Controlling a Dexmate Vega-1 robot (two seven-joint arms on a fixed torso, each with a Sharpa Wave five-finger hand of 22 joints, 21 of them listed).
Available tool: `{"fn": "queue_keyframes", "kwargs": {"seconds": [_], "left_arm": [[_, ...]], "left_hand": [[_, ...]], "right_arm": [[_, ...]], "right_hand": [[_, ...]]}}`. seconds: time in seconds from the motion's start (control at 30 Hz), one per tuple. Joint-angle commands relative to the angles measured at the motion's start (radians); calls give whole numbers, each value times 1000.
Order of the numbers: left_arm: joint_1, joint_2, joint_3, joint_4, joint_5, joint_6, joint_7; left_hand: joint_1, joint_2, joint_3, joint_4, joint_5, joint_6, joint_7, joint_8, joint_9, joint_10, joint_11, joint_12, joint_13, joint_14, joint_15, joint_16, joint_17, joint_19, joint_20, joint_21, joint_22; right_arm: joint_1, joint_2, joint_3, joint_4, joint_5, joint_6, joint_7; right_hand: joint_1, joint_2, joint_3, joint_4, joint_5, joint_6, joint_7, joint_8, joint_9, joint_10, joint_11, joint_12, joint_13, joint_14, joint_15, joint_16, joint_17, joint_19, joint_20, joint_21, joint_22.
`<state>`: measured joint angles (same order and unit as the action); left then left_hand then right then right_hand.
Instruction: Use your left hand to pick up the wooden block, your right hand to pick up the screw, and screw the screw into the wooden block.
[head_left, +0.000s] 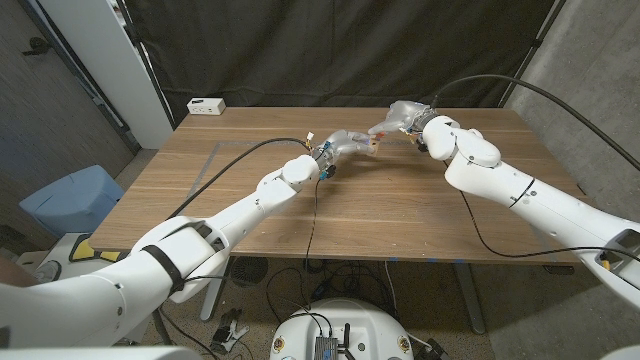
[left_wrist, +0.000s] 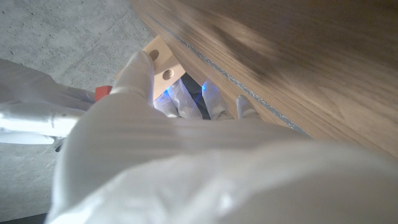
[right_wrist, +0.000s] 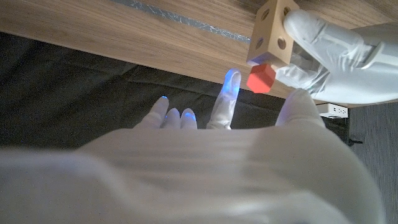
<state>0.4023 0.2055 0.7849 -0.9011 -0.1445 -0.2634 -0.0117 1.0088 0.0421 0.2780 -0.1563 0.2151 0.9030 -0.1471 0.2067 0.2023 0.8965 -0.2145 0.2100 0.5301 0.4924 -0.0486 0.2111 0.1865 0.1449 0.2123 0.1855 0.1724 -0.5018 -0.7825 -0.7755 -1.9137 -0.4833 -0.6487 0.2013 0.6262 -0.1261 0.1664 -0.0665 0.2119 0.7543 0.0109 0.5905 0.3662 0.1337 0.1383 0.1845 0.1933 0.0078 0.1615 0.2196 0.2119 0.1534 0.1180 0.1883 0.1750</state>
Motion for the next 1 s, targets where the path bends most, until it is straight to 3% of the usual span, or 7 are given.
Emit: {"fn": "queue_keyframes", "kwargs": {"seconds": [0.03, 0.3, 0.53, 0.8, 1.0], "left_arm": [[-13, -6, -1, 25, -3, -14, -10], [-15, -3, 0, 23, -2, -12, -15], [-14, -2, 1, 20, -2, -12, -17], [-8, 4, 1, 4, -1, -3, -15], [-8, 2, 2, 4, -1, 0, -17]], "left_hand": [[-11, 16, 2, 6, 4, 14, 0, 5, 3, 6, -1, 6, 3, -2, -33, -3, 0, -1, -1, 7, 3], [-9, 16, 2, 5, 5, 14, 2, 5, 3, 5, 1, 6, 3, -1, -32, -3, 0, -1, 0, 7, 3], [-10, 17, 2, 6, 5, 15, 2, 6, 3, 5, 2, 6, 3, -1, -34, -3, 0, -2, 0, 7, 3], [-10, 17, 2, 6, 5, 16, 2, 6, 3, 5, 0, 6, 2, -1, -34, -3, 0, -1, -1, 7, 3], [-10, 16, 2, 6, 5, 17, 0, 7, 3, 6, 1, 6, 2, -1, -33, -3, -1, 0, -1, 8, 3]], "right_arm": [[19, -23, -2, -4, 12, 9, 50], [-29, -62, 55, -36, 62, 72, 12], [-24, -89, 64, -50, 73, 110, 52], [-25, -99, 72, -47, 76, 140, 67], [-38, -95, 78, -43, 63, 145, 51]], "right_hand": [[-16, 6, -5, -2, 9, -82, 24, -31, -8, -42, 17, -5, 4, -32, 17, -15, 3, -22, 8, -1, 2], [28, 35, 23, -28, 7, -183, 34, -83, -30, -80, 14, -1, 5, -51, 24, -21, -3, -35, 14, 2, 1], [86, 61, 61, -64, -8, -230, 24, -124, -58, -140, -7, -4, 5, -89, 25, -28, -6, -56, 22, 1, 0], [117, 68, 80, -82, -13, -237, -7, -140, -73, -166, -31, -1, 5, -100, 24, -27, -7, -59, 23, 2, 0], [154, 73, 99, -97, -17, -200, -38, -136, -86, -166, -56, 6, 5, -95, 18, -21, -8, -53, 23, 6, -1]]}}
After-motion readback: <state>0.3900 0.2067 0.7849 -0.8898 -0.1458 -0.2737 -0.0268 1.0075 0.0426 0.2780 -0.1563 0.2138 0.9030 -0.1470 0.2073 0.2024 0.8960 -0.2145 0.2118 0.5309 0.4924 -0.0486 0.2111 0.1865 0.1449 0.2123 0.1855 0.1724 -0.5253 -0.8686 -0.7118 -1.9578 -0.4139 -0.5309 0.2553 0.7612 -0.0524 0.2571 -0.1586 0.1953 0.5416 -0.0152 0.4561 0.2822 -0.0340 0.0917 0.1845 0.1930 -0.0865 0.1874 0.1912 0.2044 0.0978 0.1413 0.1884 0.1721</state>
